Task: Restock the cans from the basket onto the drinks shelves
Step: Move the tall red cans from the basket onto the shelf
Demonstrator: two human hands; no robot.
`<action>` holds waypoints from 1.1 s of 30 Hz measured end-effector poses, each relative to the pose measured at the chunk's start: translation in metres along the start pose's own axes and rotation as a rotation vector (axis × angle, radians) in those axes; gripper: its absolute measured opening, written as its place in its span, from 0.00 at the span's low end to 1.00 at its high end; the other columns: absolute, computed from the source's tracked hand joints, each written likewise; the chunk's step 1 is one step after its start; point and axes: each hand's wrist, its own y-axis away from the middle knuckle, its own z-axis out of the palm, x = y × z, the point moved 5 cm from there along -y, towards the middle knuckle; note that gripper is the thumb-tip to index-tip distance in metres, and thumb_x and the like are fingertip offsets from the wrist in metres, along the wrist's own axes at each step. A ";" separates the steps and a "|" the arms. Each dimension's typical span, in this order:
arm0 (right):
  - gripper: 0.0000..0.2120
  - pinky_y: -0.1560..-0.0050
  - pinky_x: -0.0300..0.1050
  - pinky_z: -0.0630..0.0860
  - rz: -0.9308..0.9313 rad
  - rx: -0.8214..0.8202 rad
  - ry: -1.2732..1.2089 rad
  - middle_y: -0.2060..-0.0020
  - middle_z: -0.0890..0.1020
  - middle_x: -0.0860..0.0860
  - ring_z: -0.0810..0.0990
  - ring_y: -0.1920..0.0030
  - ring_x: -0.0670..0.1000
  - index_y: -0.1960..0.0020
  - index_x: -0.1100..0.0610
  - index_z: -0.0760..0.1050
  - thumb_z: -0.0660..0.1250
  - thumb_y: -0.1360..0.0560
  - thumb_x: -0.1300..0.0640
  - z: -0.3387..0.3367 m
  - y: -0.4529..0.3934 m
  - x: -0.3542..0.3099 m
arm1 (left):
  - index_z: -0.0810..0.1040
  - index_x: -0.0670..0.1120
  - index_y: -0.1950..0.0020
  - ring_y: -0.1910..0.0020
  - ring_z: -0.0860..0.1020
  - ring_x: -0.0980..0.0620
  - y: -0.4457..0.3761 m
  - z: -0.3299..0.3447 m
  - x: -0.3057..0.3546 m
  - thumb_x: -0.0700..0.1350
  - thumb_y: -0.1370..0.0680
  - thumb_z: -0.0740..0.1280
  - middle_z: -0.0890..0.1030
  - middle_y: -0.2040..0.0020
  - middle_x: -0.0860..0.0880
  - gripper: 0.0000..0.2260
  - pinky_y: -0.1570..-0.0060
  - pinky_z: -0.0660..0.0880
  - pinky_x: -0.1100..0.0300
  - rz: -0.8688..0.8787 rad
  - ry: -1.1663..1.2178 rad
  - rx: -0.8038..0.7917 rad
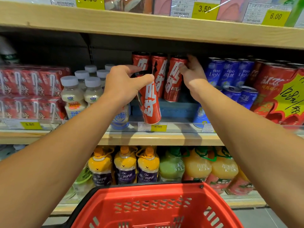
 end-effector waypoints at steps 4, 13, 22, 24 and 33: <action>0.30 0.35 0.49 0.71 -0.007 -0.032 0.145 0.30 0.71 0.51 0.73 0.34 0.52 0.23 0.46 0.52 0.61 0.20 0.50 0.005 0.008 0.004 | 0.77 0.49 0.33 0.37 0.76 0.53 -0.001 0.002 0.000 0.57 0.30 0.73 0.79 0.37 0.52 0.27 0.40 0.76 0.48 0.002 -0.004 -0.009; 0.48 0.34 0.59 0.70 -0.129 0.116 0.423 0.27 0.65 0.52 0.69 0.30 0.57 0.22 0.42 0.45 0.74 0.29 0.56 0.015 0.024 0.008 | 0.77 0.49 0.33 0.37 0.76 0.53 -0.001 0.002 0.002 0.58 0.30 0.73 0.79 0.37 0.52 0.28 0.39 0.76 0.47 0.008 -0.014 -0.013; 0.45 0.36 0.53 0.72 -0.107 0.041 0.330 0.31 0.71 0.52 0.73 0.33 0.54 0.22 0.43 0.47 0.71 0.27 0.64 0.016 0.015 0.010 | 0.77 0.48 0.34 0.39 0.78 0.51 -0.006 0.003 0.000 0.58 0.31 0.74 0.80 0.38 0.50 0.28 0.41 0.77 0.47 0.001 -0.010 -0.034; 0.45 0.35 0.54 0.72 -0.113 0.035 0.325 0.31 0.71 0.52 0.73 0.33 0.54 0.22 0.43 0.47 0.71 0.27 0.64 0.016 0.014 0.010 | 0.77 0.48 0.34 0.40 0.78 0.51 -0.007 0.002 0.000 0.58 0.30 0.74 0.80 0.38 0.50 0.27 0.42 0.78 0.48 0.002 -0.008 -0.032; 0.45 0.36 0.54 0.72 -0.105 0.014 0.344 0.29 0.69 0.52 0.71 0.32 0.54 0.22 0.43 0.44 0.70 0.26 0.63 0.016 0.011 0.011 | 0.76 0.48 0.32 0.36 0.76 0.52 -0.004 0.002 0.002 0.56 0.28 0.73 0.78 0.35 0.50 0.27 0.39 0.76 0.48 0.004 -0.025 -0.034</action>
